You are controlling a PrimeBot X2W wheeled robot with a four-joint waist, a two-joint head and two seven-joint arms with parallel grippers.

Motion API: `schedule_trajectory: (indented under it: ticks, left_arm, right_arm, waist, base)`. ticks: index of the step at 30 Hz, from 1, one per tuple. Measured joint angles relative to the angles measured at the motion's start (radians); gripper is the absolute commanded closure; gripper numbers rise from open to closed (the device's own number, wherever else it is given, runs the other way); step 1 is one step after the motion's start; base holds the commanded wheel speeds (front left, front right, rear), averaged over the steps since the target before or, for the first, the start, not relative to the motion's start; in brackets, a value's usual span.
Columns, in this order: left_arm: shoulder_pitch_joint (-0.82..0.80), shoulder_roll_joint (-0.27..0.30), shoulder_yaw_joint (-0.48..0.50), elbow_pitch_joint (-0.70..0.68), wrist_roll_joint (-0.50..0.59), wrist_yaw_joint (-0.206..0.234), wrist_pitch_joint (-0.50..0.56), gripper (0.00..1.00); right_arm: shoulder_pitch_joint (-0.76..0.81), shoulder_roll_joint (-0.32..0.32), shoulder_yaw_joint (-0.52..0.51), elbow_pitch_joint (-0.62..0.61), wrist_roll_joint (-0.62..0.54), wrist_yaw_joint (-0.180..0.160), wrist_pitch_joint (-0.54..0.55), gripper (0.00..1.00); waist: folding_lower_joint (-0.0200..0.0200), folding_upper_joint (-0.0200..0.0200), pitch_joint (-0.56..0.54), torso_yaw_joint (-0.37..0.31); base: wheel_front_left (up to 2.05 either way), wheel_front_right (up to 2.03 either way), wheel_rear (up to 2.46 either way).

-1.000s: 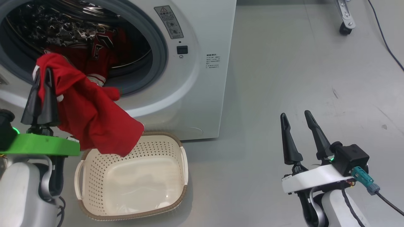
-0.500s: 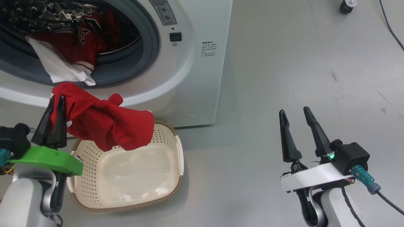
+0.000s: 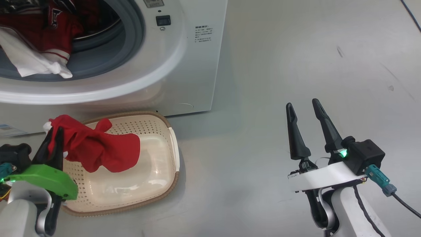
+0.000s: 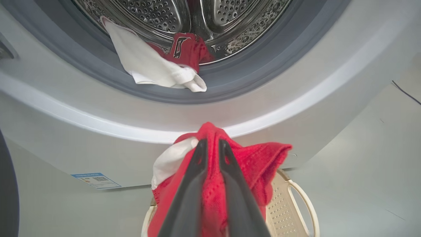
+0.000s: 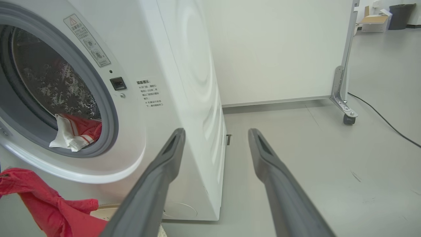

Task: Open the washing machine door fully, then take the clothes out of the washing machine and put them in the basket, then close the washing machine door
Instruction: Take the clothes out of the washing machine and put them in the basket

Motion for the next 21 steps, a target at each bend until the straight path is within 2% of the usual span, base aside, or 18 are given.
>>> schedule_trajectory:
  ticks: [21]
  left_arm:
    - [-0.096,0.030,-0.059,0.222,0.051,0.000,0.090,1.00]
  right_arm:
    - [-0.064,0.000,0.023,-0.040,0.010,-0.026,0.000,0.00]
  waist:
    - [0.0000,0.0000,0.163,-0.105]
  base:
    - [0.00,0.00,0.00]
